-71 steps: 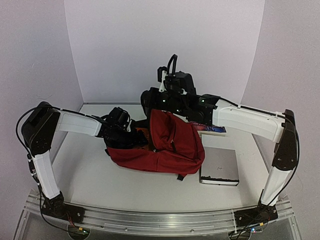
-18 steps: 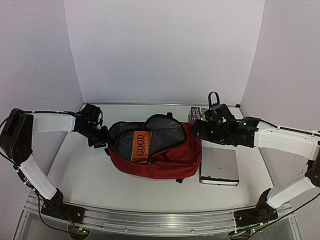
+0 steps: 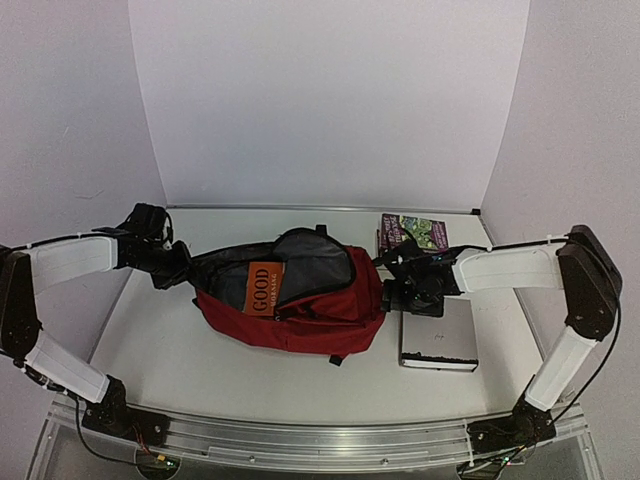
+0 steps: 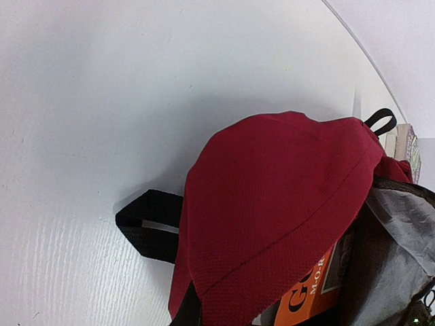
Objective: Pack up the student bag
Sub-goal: Move the student bag to the center of the board, then adjust the book at the center of the board.
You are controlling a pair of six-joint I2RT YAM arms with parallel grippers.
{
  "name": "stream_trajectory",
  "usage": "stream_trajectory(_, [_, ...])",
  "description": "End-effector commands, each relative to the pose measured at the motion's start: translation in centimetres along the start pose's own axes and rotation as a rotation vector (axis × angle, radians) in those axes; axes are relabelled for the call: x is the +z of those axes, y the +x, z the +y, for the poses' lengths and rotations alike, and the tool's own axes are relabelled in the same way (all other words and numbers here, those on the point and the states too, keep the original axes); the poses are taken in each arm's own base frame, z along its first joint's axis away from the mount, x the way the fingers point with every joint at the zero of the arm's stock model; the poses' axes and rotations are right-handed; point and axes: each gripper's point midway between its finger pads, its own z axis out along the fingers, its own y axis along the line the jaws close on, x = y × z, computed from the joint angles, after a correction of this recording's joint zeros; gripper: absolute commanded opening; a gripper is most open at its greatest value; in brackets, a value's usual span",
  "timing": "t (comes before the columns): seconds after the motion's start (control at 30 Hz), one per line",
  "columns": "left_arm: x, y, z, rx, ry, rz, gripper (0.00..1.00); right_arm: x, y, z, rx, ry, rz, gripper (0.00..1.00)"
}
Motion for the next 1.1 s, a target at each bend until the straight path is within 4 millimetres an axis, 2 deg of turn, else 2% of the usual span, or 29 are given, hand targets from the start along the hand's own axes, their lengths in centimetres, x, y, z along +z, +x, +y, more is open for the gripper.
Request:
stream_trajectory(0.0, [-0.7, -0.3, 0.4, -0.014, 0.010, -0.026, 0.00, 0.8, -0.8, -1.1, -0.008, 0.106, -0.036, 0.90])
stream_trajectory(0.1, [-0.9, -0.3, 1.0, -0.022, -0.011, -0.033, 0.00, 1.7, -0.5, -1.7, -0.027, 0.159, -0.041, 0.83])
stream_trajectory(0.2, [-1.2, -0.5, 0.9, -0.024, -0.009, -0.042, 0.00, 2.7, 0.0, -2.4, -0.051, 0.216, -0.030, 0.71])
stream_trajectory(0.3, [-1.3, -0.5, 1.0, -0.025, -0.017, -0.042, 0.02, 3.1, -0.1, -3.1, -0.064, 0.264, -0.041, 0.63])
stream_trajectory(0.47, [-1.2, -0.2, 1.7, -0.036, -0.039, -0.033, 0.04, 2.6, -0.6, -3.2, -0.062, 0.274, -0.057, 0.61])
stream_trajectory(0.6, [-1.2, 0.0, 1.9, -0.041, -0.039, -0.030, 0.05, 2.7, -0.5, -3.4, -0.070, 0.286, -0.061, 0.50])
stream_trajectory(0.77, [-1.6, -0.1, 1.7, -0.036, -0.032, -0.035, 0.08, 3.5, 0.1, -3.7, -0.083, 0.311, -0.048, 0.42])
stream_trajectory(0.9, [-1.9, -0.2, 1.4, -0.027, -0.020, -0.038, 0.22, 3.5, -0.2, -3.7, -0.088, 0.319, -0.061, 0.27])
stream_trajectory(1.07, [-2.6, -0.3, 1.3, -0.018, -0.023, -0.053, 0.54, 2.6, -1.2, -3.4, -0.081, 0.303, -0.080, 0.02])
